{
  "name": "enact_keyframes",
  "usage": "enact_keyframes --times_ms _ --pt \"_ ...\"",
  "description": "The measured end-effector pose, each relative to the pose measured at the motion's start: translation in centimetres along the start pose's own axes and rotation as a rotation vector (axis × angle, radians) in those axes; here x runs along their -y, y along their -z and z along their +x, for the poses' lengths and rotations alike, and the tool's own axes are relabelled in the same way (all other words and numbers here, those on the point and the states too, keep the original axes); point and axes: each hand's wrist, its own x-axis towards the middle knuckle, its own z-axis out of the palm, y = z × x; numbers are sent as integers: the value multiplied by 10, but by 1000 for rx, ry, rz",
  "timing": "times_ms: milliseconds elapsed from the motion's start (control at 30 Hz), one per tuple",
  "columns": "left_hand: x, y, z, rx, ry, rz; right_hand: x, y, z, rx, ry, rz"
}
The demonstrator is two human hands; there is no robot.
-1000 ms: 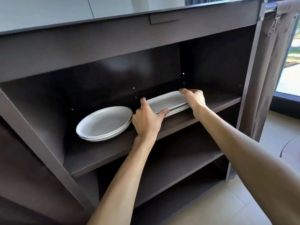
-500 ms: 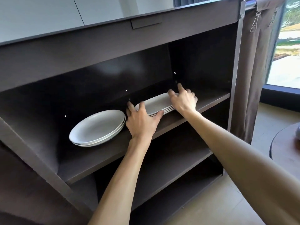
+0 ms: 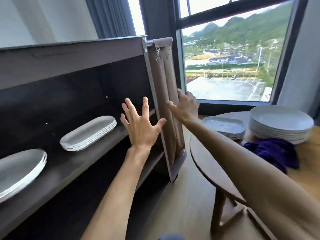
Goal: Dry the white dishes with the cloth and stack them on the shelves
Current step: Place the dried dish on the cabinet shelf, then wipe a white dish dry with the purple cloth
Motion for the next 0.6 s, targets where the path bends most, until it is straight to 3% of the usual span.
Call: enact_keyframes --times_ms 267,600 --pt "-123 -68 -12 237 -167 -282 -103 93 -16 -143 -233 -107" --pt "-192 -167 -22 465 -263 -260 -211 97 -56 -123 -506 -262"
